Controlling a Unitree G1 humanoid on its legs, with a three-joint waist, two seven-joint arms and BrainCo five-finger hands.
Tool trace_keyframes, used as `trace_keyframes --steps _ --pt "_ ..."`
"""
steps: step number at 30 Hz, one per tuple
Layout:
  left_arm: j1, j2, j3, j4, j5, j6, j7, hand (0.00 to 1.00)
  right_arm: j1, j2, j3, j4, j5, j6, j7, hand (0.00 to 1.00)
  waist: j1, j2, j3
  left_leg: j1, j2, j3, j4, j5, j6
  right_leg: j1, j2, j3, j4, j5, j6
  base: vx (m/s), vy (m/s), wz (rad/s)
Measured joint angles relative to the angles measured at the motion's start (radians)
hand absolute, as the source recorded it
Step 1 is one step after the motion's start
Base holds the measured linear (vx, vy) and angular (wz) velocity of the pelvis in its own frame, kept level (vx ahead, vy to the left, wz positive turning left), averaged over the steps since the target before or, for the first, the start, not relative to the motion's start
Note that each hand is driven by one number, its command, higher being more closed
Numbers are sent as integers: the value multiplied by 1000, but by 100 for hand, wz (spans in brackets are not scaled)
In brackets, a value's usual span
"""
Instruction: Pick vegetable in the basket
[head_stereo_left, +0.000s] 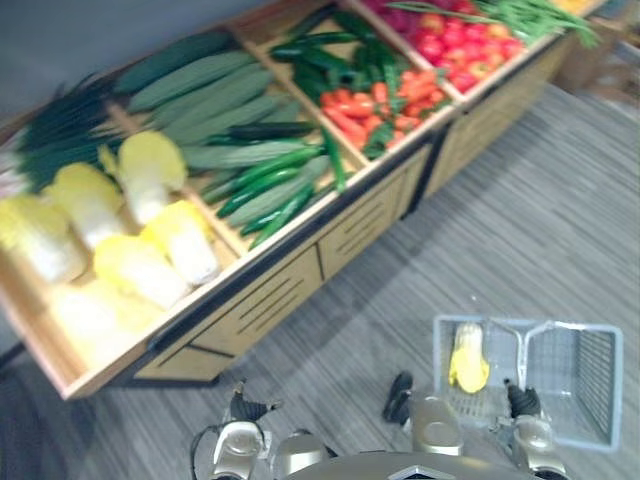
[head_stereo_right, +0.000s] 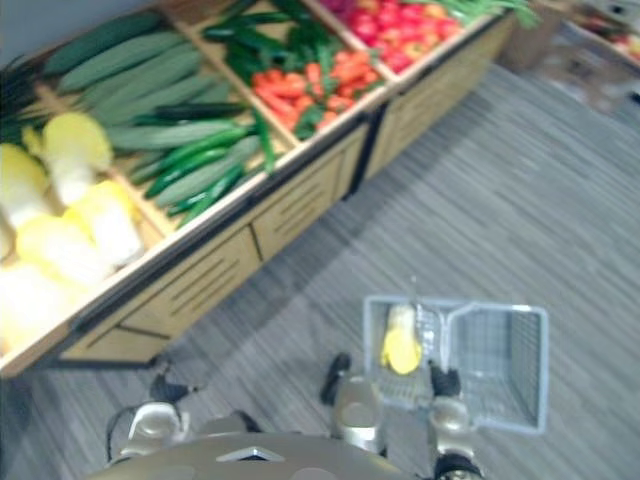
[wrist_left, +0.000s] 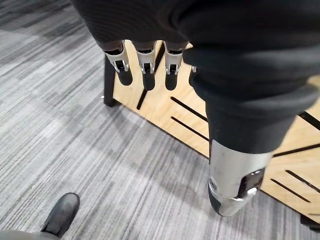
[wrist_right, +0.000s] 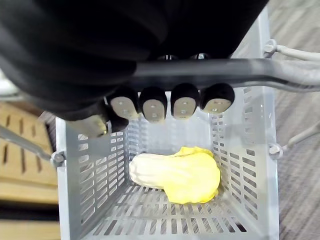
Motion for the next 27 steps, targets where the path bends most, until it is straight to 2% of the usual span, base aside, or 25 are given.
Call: trace_keyframes --steps 1,2,3,4,5,6,7,8,10,11,13,15,16,17,18,19,20,22,24,27 --pt "5 -6 16 0 -26 6 0 0 -6 -12 -1 27 -2 9 0 100 0 -4 -3 4 13 46 39 -13 -5 11 -14 -38 17 -25 -12 -25 -96 -148" --pt "8 -10 35 0 -55 13 -1 0 -10 -17 0 48 -5 22 0 100 0 -22 -4 11 32 87 93 -36 -12 6 -10 -49 12 -23 0 17 -153 -167" --pt "6 -20 86 7 -79 22 -7 0 -11 -15 3 67 -17 34 4 100 2 -19 -5 14 60 133 152 -72 -28 9 65 -20 -65 -17 -6 -1 -170 -175" --pt "16 -29 108 18 -92 29 -10 0 -10 -10 4 67 -35 43 5 100 4 -13 -10 15 76 162 157 -81 -32 12 136 33 -153 -4 -4 -107 -176 -218" --pt "15 -47 125 25 -98 29 -12 0 -17 -9 5 68 -41 56 11 100 15 10 -14 12 110 195 159 -89 -33 15 237 115 -292 25 51 -105 -122 -161" --pt "14 -53 128 26 -98 29 -13 0 -17 -7 4 68 -41 56 11 100 16 20 -12 13 119 204 163 -87 -29 8 238 121 -282 5 30 -35 -106 -135" --pt "7 -69 141 25 -97 27 -21 0 3 -9 -12 68 -39 57 8 100 -6 7 -13 14 124 234 217 -100 -50 -10 161 126 -142 -77 -12 58 -91 -60" --pt "-7 -57 141 30 -99 29 -22 0 9 -5 -20 85 -36 62 8 100 -15 12 -7 18 146 230 272 -112 -50 -2 176 138 -139 -89 2 38 -104 -53" --pt "-6 -62 141 30 -98 27 -24 0 30 2 3 88 -36 65 13 100 -24 38 -23 13 195 204 296 -101 -31 29 246 158 -233 -50 -12 -30 -131 -45" --pt "-13 -66 140 30 -97 27 -28 0 45 18 9 93 -38 70 18 100 -27 38 -23 10 233 197 359 -91 -20 44 271 172 -265 -41 -19 -24 -111 -42" --pt "-12 -81 140 33 -96 28 -30 0 63 36 18 95 -39 69 26 100 -27 34 -21 7 283 177 474 -75 -19 69 300 211 -297 -32 -32 -20 -71 -53" --pt "-12 -86 138 29 -97 25 -33 0 66 36 23 101 -38 67 27 100 -25 28 -18 -27 306 102 587 -78 -20 91 311 264 -323 -29 -28 -43 -35 -77" --pt "-11 -86 139 26 -98 15 -34 0 59 29 40 100 -40 61 26 100 -25 26 -16 -81 291 -9 633 -92 -27 100 313 303 -339 -17 -19 -82 -15 -97" --pt "-11 -86 137 19 -100 5 -34 0 54 20 55 99 -43 56 27 100 -22 17 -12 -141 246 -166 632 -105 -26 108 312 348 -353 -3 -1 -80 -4 -104" --pt "-11 -87 137 9 -103 4 -34 0 50 16 58 99 -44 55 27 100 -18 17 -10 -159 215 -246 614 -108 -26 119 312 369 -364 7 0 -57 17 -114" --pt "-10 -88 134 9 -105 2 -32 0 46 11 60 98 -49 54 28 100 -8 17 -10 -185 151 -391 564 -115 -29 137 315 411 -390 27 5 -33 27 -100" --pt "-9 -88 128 9 -105 -1 -31 0 45 11 62 98 -51 53 27 100 1 17 -10 -193 120 -454 531 -115 -30 144 316 433 -404 35 12 -44 41 -118" --pt "0 -88 116 -8 -105 -13 -30 0 37 11 78 92 -63 39 28 100 5 18 -10 -224 39 -653 388 -116 -32 157 330 489 -453 59 43 -29 55 -96" --pt "9 -86 102 -22 -105 -16 -30 0 35 10 95 81 -71 36 28 100 12 21 -12 -236 12 -739 278 -113 -37 149 340 508 -477 75 68 14 83 -71" --pt "9 -84 92 -19 -100 -17 -30 0 44 4 96 79 -74 36 28 100 13 31 -18 -233 9 -754 150 -93 -32 138 346 523 -485 85 82 59 123 -29"
